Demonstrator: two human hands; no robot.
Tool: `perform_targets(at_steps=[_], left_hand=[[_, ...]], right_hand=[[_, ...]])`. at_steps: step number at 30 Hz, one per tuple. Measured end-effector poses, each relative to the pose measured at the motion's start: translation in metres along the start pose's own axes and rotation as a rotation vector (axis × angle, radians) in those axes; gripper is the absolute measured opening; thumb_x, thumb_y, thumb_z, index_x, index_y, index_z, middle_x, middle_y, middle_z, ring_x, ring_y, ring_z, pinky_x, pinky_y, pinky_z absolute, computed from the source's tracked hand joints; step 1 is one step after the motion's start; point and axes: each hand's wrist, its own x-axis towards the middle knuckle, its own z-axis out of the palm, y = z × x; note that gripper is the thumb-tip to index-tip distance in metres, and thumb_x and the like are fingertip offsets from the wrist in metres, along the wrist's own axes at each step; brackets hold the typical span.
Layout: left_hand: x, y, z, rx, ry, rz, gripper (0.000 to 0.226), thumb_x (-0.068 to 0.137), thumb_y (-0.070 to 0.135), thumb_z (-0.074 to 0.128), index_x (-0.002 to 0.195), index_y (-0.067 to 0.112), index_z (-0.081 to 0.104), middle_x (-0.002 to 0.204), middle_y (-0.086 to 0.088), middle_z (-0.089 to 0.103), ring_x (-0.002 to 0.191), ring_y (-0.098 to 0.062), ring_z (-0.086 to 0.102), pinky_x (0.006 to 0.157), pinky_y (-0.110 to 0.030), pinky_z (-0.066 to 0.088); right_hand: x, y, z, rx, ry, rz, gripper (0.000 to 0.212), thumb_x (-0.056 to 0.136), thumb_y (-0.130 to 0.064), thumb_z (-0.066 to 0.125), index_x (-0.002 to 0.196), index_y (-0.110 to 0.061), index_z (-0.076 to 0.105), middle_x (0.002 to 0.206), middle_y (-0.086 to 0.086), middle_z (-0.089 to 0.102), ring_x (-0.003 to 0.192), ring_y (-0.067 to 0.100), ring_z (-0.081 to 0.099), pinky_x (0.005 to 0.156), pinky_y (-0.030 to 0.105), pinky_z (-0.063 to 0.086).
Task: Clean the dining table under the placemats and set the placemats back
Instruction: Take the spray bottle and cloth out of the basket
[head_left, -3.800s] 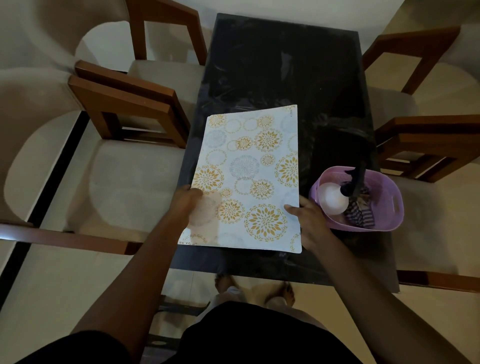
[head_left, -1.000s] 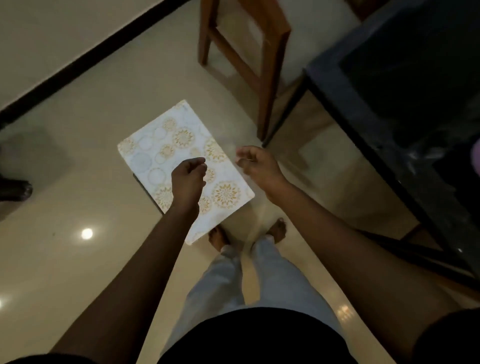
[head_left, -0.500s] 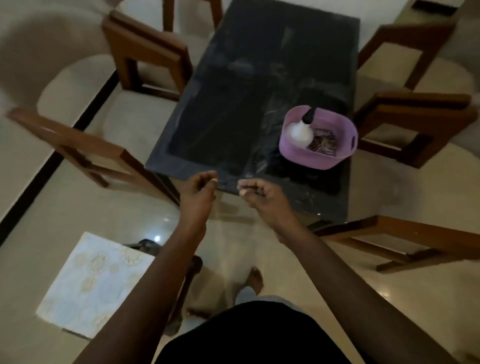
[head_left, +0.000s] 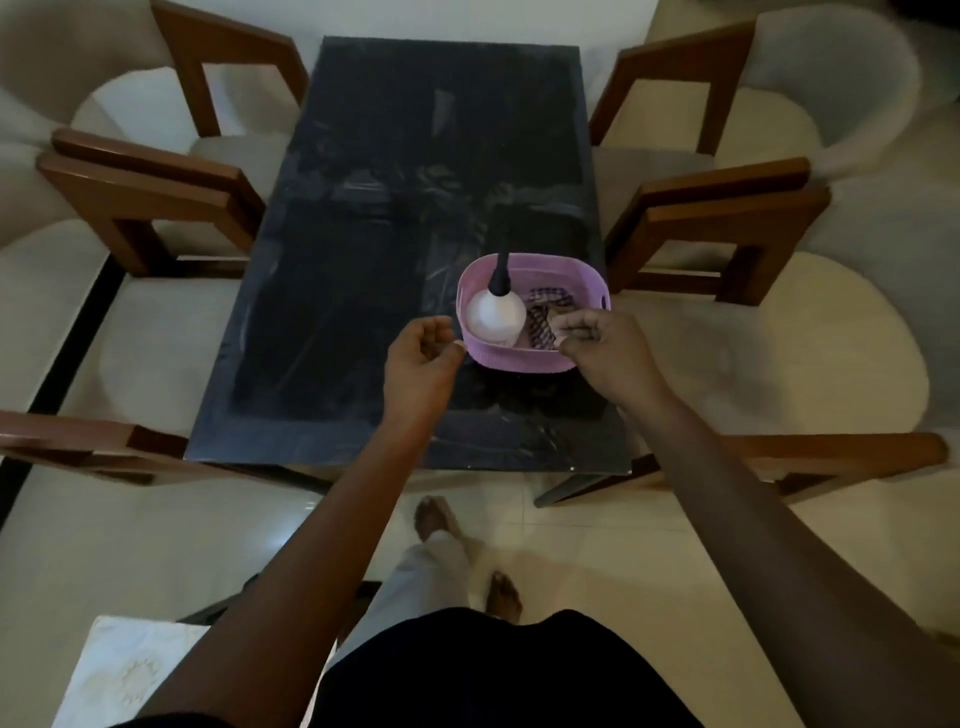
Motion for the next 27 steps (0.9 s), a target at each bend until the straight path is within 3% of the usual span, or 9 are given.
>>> perform_targets(at_steps=[5,7,12,14,17,20,23,25,27], left_hand=[[0.05,0.01,0.019,-0.008,-0.088,-0.015,0.037,0.093,0.01,0.075,0.127,0.018,0.066,0.115,0.001,0.072,0.106,-0.015,0.071,0.098,-0.042,0.061],[0.073,0.009,0.024,0.034,-0.135,-0.025,0.043,0.091,0.01,0.076,0.131,0.02,0.064,0.12,0.003,0.07,0.11,-0.013,0.069,0.099,-0.04,0.061],[0.127,0.006,0.028,0.344,-0.299,0.203,0.073,0.08,0.016,0.085,0.144,0.027,0.052,0.144,0.005,0.05,0.126,-0.013,0.056,0.106,-0.034,0.053],[0.147,0.002,0.032,0.542,-0.401,0.285,0.093,0.075,0.026,0.088,0.155,0.03,0.041,0.157,0.001,0.038,0.141,-0.021,0.045,0.115,-0.042,0.045],[0.17,-0.006,0.04,0.764,-0.567,0.356,0.111,0.074,0.048,0.086,0.164,0.039,0.02,0.172,-0.003,0.018,0.161,-0.027,0.011,0.128,-0.062,0.015],[0.18,-0.009,0.053,0.783,-0.605,0.412,0.107,0.077,0.063,0.078,0.163,0.044,0.017,0.175,-0.002,0.012,0.163,-0.024,-0.002,0.126,-0.066,-0.003],[0.185,-0.008,0.069,0.776,-0.574,0.439,0.091,0.085,0.075,0.063,0.16,0.041,0.025,0.174,0.002,0.016,0.163,-0.021,-0.002,0.127,-0.065,-0.006],[0.184,-0.008,0.074,0.757,-0.553,0.438,0.08,0.093,0.074,0.053,0.159,0.035,0.031,0.173,0.005,0.022,0.163,-0.018,-0.001,0.128,-0.064,-0.006],[0.181,-0.006,0.076,0.716,-0.53,0.455,0.072,0.099,0.071,0.046,0.158,0.032,0.035,0.17,0.008,0.029,0.163,-0.014,-0.001,0.127,-0.06,-0.015]], right_hand=[[0.065,-0.003,0.011,-0.352,-0.098,0.027,0.015,0.092,-0.009,0.065,0.092,-0.022,0.073,0.096,-0.005,0.072,0.084,0.009,0.064,0.074,0.026,0.05],[0.093,0.0,0.025,-0.464,-0.132,0.13,0.009,0.095,-0.015,0.067,0.103,-0.019,0.068,0.104,0.002,0.071,0.091,0.013,0.065,0.08,0.025,0.05],[0.136,0.005,0.051,-0.721,-0.153,0.238,0.043,0.095,-0.032,0.068,0.135,-0.02,0.06,0.133,0.008,0.061,0.123,0.031,0.058,0.109,0.044,0.047],[0.142,0.01,0.058,-0.758,-0.171,0.3,0.048,0.097,-0.034,0.065,0.142,-0.02,0.053,0.14,0.011,0.056,0.127,0.033,0.055,0.11,0.044,0.045],[0.138,0.017,0.071,-0.825,-0.134,0.207,0.04,0.103,-0.018,0.052,0.142,-0.009,0.052,0.14,0.019,0.055,0.126,0.04,0.056,0.101,0.048,0.048],[0.136,0.028,0.076,-0.809,-0.111,0.185,0.049,0.103,-0.017,0.053,0.15,-0.01,0.042,0.149,0.018,0.047,0.134,0.04,0.049,0.108,0.052,0.045],[0.142,0.027,0.076,-0.914,-0.168,0.152,0.064,0.108,-0.024,0.048,0.164,-0.016,0.019,0.168,0.013,0.028,0.154,0.03,0.03,0.127,0.046,0.025],[0.142,0.022,0.074,-0.962,-0.172,0.175,0.064,0.111,-0.019,0.041,0.164,-0.007,0.007,0.171,0.019,0.018,0.157,0.032,0.021,0.129,0.042,0.014],[0.141,0.017,0.07,-0.974,-0.189,0.253,0.055,0.109,-0.011,0.044,0.16,-0.002,0.025,0.163,0.023,0.033,0.15,0.036,0.034,0.123,0.04,0.026]])
